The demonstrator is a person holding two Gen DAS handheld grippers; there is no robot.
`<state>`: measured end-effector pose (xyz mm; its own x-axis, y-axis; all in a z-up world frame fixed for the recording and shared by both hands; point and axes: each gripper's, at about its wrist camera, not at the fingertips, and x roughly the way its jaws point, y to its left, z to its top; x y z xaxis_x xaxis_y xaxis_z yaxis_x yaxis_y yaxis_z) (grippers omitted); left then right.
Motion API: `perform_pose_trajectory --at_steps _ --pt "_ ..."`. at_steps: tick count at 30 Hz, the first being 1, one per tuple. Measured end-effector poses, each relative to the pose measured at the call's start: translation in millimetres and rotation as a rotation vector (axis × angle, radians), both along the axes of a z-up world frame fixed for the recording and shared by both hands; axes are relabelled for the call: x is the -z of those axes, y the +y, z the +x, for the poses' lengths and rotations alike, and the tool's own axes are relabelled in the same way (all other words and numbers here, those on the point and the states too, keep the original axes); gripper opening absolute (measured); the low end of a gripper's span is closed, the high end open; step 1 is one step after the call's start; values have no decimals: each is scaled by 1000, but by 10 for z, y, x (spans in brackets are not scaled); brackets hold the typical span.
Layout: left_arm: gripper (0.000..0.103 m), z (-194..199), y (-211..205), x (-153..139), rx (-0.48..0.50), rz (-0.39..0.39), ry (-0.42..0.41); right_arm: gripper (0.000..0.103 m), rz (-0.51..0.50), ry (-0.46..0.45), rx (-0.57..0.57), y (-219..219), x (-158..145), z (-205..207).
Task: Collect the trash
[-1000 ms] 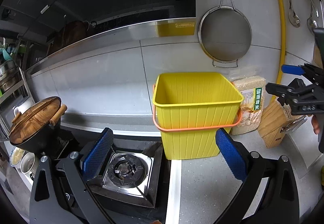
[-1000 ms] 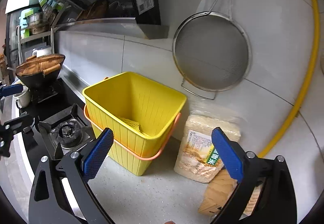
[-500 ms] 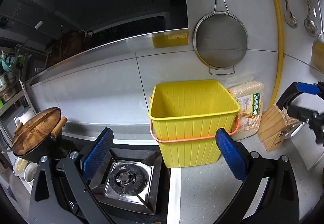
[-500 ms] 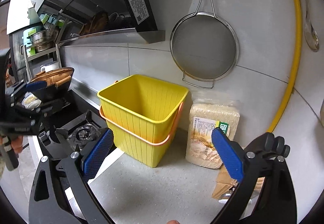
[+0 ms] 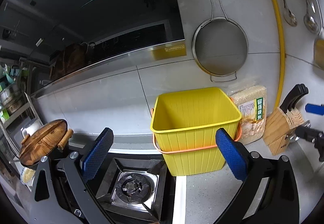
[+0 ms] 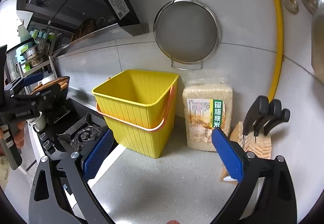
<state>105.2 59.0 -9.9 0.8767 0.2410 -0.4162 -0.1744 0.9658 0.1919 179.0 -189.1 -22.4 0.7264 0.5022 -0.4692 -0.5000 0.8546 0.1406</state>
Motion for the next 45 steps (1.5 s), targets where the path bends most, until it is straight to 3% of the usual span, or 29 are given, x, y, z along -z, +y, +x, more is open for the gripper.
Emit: perform_pose_trajectory --at_steps 5,19,24,45 --pt "99 42 16 28 -5 -42 40 95 0 -18 2 -4 -47 -55" --pt "99 51 -51 72 -13 58 -17 95 -27 -4 18 37 5 -75" --pt "99 61 10 38 -8 3 -15 95 -22 -13 17 42 -27 -101" --pt "99 75 -57 63 37 -2 -1 95 -43 -41 1 117 -115 -156"
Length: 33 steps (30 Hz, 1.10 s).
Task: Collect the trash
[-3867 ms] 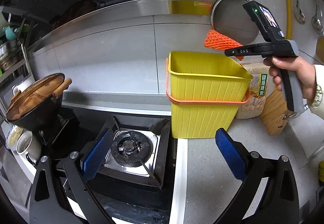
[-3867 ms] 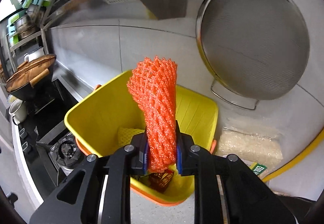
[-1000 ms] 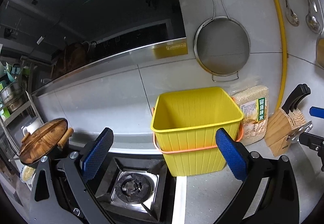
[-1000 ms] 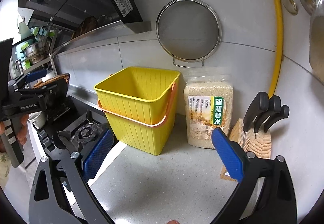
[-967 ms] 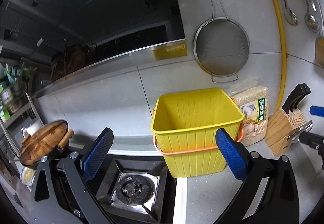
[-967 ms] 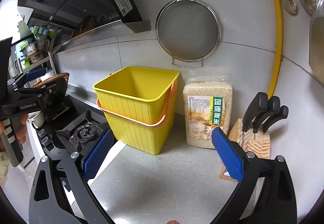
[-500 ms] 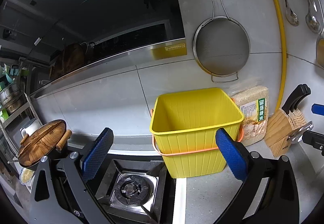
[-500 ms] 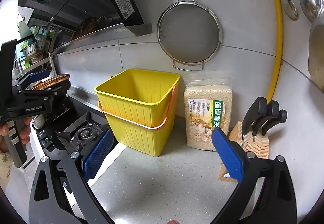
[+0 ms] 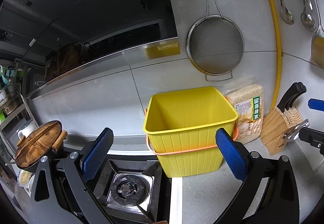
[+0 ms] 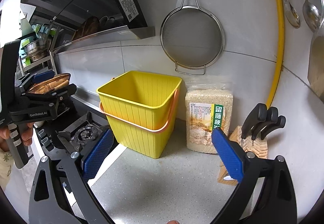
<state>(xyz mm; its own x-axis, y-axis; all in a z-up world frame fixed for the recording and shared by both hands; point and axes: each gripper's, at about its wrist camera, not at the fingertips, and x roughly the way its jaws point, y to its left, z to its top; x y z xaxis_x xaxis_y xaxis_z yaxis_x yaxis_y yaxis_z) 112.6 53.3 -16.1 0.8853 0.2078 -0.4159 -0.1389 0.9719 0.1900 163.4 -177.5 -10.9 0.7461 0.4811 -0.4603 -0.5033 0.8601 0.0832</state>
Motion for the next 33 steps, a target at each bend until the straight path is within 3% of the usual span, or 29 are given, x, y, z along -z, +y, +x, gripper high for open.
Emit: perform_pose_trajectory --at_steps 15,33 --pt "99 -45 -9 -52 50 -53 66 95 -2 -6 -8 5 -91 -23" --pt "99 -149 -19 -115 86 -73 53 95 14 7 -3 -71 -154 -6"
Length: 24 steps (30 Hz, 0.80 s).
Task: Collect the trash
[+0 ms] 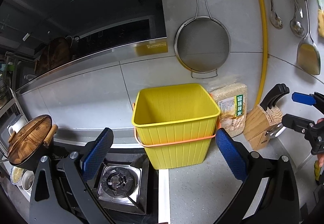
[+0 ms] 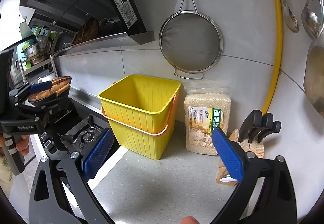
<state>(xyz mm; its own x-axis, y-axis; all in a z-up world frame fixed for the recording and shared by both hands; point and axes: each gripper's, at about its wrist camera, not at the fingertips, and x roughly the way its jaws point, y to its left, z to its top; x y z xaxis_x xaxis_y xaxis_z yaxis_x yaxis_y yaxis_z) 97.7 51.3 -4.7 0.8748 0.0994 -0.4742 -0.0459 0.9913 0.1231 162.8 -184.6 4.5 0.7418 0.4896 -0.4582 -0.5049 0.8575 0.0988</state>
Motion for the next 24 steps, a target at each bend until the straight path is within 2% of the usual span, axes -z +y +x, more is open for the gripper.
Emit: perform_pose_trajectory --at_steps 18,24 --pt "99 -113 -44 -100 20 6 -3 95 15 -27 -17 68 -110 -20" --pt "99 -148 -23 -122 29 -43 1 95 22 -15 -13 54 -95 -7"
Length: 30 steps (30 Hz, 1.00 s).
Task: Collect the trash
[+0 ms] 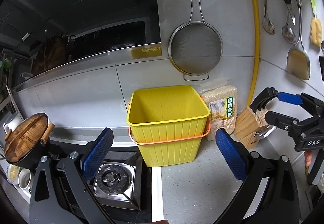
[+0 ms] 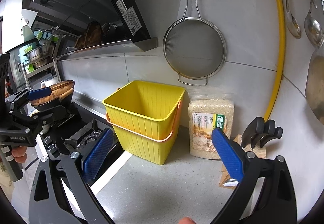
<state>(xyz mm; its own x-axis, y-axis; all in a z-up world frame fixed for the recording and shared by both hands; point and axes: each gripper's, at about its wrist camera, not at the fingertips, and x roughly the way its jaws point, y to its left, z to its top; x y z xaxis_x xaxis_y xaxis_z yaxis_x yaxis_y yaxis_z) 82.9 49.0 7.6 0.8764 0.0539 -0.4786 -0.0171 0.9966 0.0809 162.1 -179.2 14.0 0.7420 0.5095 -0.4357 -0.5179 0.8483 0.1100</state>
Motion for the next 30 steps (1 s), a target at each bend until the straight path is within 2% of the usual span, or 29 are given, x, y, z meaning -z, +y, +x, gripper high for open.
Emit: perform_pose_trajectory --at_steps 6,12,17,30 --pt "99 -31 -2 -30 -2 -13 -8 95 4 -8 -6 -3 -27 -26" --pt "99 -50 -51 -60 3 13 -14 95 6 -13 -12 -7 -47 -56" --pt "99 -86 -48 -94 4 -16 -19 95 9 -13 -17 -21 -49 -56" --pt "99 -140 -172 -139 7 24 -26 95 26 -15 -20 -90 -61 -116"
